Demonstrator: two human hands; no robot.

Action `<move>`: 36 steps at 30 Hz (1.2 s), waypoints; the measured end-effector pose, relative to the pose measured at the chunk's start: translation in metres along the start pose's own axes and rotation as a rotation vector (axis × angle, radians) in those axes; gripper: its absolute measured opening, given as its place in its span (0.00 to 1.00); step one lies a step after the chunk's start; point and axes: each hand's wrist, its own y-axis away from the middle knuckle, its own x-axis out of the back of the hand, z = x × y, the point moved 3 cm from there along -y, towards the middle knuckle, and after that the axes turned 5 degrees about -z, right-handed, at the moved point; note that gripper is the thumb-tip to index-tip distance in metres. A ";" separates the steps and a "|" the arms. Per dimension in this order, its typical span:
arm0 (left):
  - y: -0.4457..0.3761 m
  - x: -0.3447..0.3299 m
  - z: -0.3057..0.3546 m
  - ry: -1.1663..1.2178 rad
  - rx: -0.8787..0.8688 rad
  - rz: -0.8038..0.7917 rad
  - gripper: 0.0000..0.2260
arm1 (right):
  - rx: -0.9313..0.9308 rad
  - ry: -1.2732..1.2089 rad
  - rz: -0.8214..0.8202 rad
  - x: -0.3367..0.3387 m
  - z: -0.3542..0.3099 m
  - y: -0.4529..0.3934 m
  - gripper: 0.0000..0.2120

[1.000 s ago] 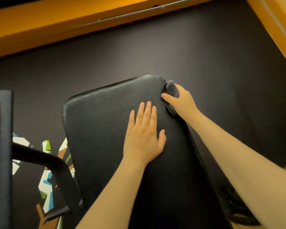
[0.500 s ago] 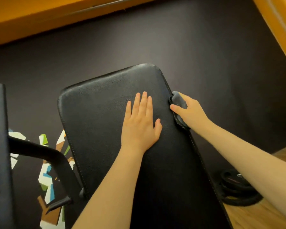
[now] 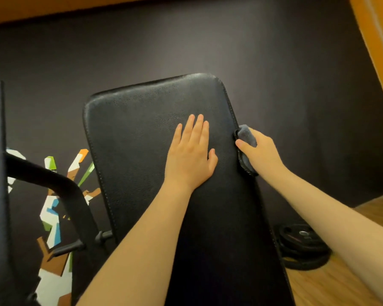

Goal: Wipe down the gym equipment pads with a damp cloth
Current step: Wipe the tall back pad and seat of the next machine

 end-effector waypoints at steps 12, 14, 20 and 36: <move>0.015 -0.002 0.007 0.044 -0.014 0.019 0.31 | -0.045 -0.008 0.029 -0.013 0.041 0.083 0.24; 0.015 -0.001 0.008 0.036 -0.013 0.007 0.31 | -0.071 -0.038 0.028 -0.011 0.031 0.068 0.22; 0.016 -0.003 0.007 0.027 -0.017 0.007 0.31 | -0.077 -0.079 0.132 -0.012 0.010 0.038 0.12; 0.016 -0.002 0.009 0.020 -0.015 -0.023 0.31 | -0.058 -0.081 0.095 -0.013 0.024 0.051 0.21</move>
